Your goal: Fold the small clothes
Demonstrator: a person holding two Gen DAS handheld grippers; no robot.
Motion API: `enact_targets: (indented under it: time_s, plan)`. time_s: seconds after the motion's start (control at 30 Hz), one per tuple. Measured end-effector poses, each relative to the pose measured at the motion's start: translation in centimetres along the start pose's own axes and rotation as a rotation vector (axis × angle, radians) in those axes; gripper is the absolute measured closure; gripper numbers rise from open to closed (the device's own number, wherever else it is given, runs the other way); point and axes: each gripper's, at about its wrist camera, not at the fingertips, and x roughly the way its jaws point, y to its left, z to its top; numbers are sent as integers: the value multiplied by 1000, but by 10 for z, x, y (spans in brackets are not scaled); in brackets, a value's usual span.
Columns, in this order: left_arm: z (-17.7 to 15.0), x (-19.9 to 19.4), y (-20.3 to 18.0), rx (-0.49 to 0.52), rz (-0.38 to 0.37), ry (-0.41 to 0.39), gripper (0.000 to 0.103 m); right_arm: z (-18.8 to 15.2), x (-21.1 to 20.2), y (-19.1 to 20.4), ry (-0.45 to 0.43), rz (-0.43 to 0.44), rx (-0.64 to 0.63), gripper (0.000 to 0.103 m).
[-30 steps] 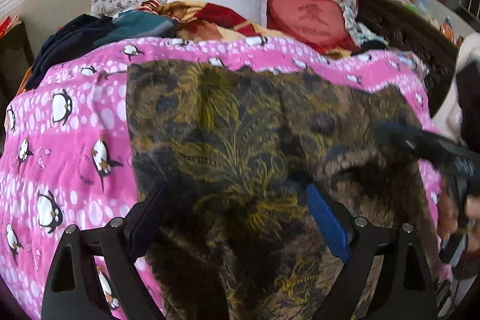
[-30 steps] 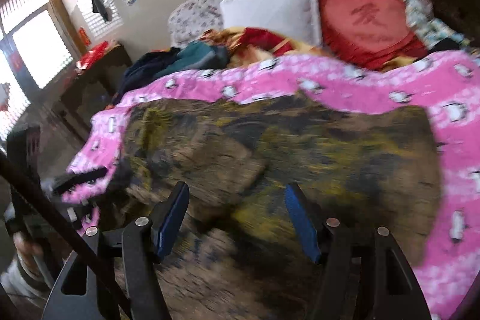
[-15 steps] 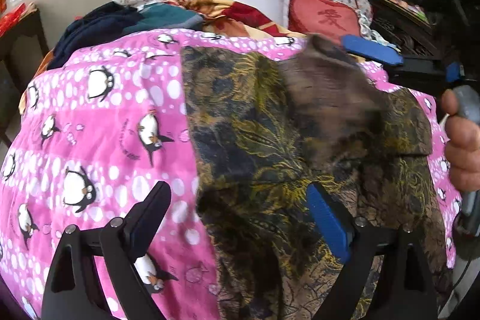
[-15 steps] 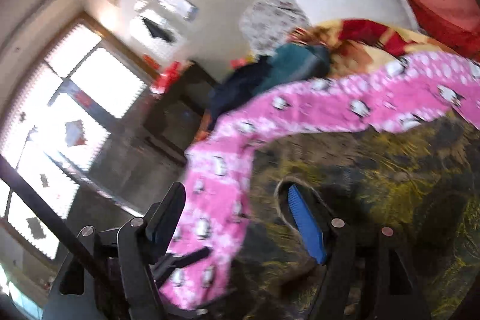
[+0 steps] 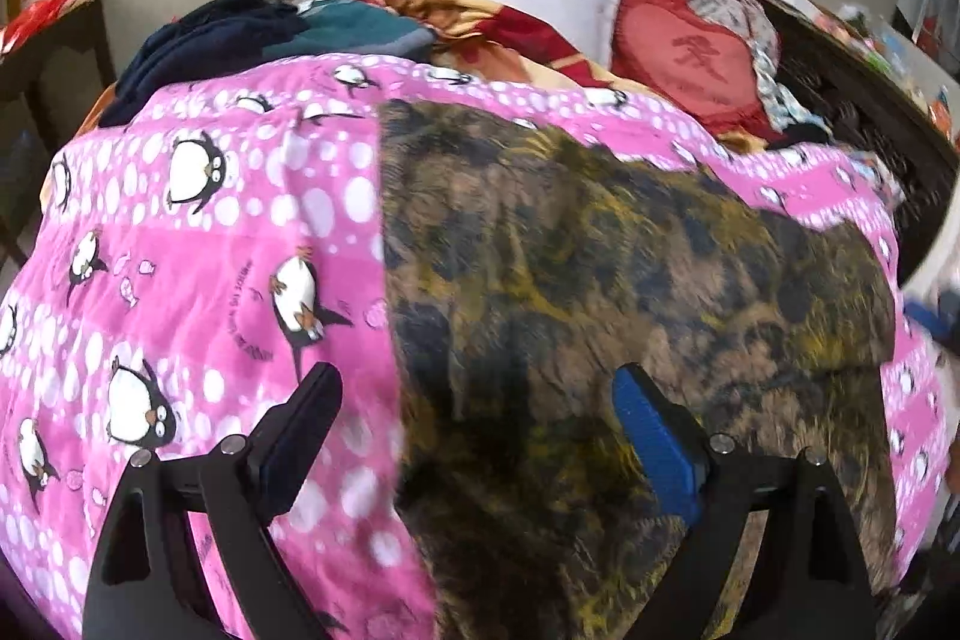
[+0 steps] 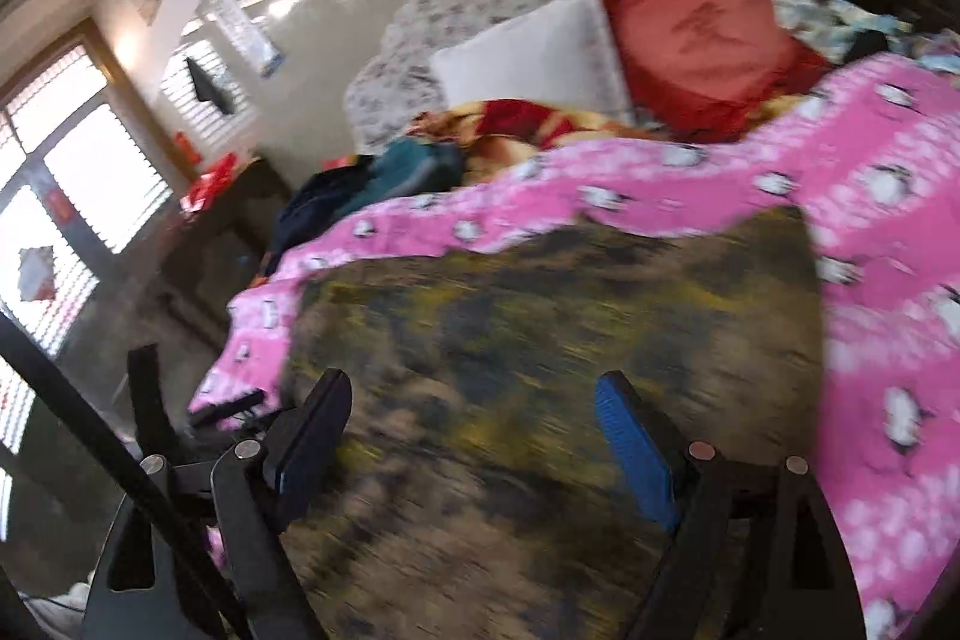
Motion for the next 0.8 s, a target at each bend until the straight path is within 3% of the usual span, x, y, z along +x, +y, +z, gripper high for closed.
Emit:
enact_targets:
  time_s: [0.1, 0.2, 0.23, 0.27, 0.3, 0.43, 0.57, 0.67, 0.8]
  plan:
    - [10, 8, 5, -29, -9, -10, 12, -6, -5, -19, 7, -10, 43, 16]
    - [19, 15, 1, -34, -63, -24, 14, -11, -5, -26, 7, 2, 64, 16]
    - [22, 18, -3, -27, -69, -24, 31, -12, -6, -27, 7, 5, 64, 16]
    - [24, 23, -8, -11, -66, -10, 66, -12, -4, -26, 7, 7, 63, 16]
    - [26, 28, -12, 5, -48, 11, 89, -13, -5, -26, 5, 7, 61, 16]
    - [37, 26, -19, 14, -50, 6, 95, -10, -8, -26, -18, 6, 64, 16]
    - [56, -13, -7, 6, -73, -112, 97, -4, -13, -21, -42, -6, 43, 16]
    - [64, -28, 8, -16, -24, -160, 97, 2, -10, -18, -59, -26, 30, 16]
    - [48, 7, 22, -11, 45, -67, 97, 10, 9, -23, -60, -121, 39, 16]
